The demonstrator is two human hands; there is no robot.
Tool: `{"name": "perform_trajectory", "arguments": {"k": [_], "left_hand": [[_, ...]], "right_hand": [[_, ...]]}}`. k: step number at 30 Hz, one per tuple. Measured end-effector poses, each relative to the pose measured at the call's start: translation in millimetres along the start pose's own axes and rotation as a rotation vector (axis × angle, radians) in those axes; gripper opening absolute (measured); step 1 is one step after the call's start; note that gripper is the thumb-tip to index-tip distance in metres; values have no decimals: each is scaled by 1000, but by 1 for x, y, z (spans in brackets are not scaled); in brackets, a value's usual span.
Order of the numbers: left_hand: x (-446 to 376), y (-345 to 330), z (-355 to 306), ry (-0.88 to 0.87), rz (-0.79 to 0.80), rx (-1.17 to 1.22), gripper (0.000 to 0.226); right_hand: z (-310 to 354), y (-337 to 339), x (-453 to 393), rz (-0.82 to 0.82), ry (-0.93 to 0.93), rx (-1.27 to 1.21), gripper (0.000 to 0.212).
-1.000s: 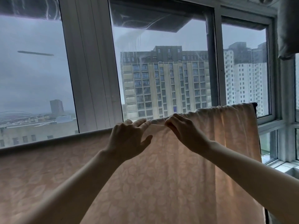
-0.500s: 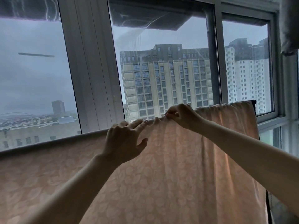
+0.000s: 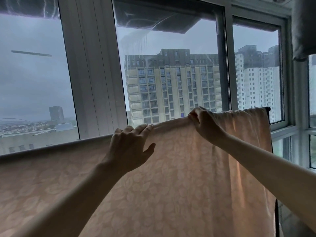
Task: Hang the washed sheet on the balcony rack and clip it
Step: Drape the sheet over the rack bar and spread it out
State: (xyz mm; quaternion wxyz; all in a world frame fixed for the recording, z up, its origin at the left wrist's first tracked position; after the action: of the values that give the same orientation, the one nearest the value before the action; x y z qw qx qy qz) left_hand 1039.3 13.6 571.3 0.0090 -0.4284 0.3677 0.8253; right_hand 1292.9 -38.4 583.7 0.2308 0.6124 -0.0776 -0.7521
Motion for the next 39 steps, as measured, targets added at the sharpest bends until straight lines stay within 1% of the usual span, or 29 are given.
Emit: {"name": "perform_trajectory", "arguments": {"k": [3,8,13,18,21,24,28,31,35,39], "left_hand": [[-11,-7,-9,-3,-21,-30,63],[-33,-20,-32,-18,-48,-16,59],[-45,-31,-46,4,-82,-50,58],[-42,-38,-43,21,-122,-51,60],[-40,-39,-41,21,-146,-54,60],[-39,-40,-40,26,-138,-76,60],[-39,-41,-42,30,-134,-82,59],[-39,-39,-44,43,-127,-88,56],[-38,-42,-49,50,-127,-120,50],[-45,-46,-63,57,-114,-143,54]], "right_hand": [[-5,2,-1,41,43,-8,9],[-14,1,-13,150,32,-59,9],[-20,-1,-11,141,57,-79,6],[-27,3,-14,205,47,-126,15],[-37,10,-21,220,24,-63,21],[-46,13,-26,253,28,8,19],[-47,11,-27,193,56,-9,14],[-44,5,-29,154,115,34,11],[-64,8,-29,50,72,12,11],[-77,12,-24,44,105,25,8]]}}
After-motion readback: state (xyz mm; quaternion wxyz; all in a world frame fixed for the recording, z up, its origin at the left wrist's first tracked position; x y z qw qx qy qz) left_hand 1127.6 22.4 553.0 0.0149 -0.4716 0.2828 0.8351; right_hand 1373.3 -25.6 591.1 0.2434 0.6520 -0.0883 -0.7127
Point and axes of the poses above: each hand's wrist, its own x-axis away from the middle knuckle, its own y-axis out of the back of the hand, z = x × y, the point moved 2 cm from there along -x, towards the middle knuckle, and after that the axes turned 1 degree about -x, right-handed, at the moved point
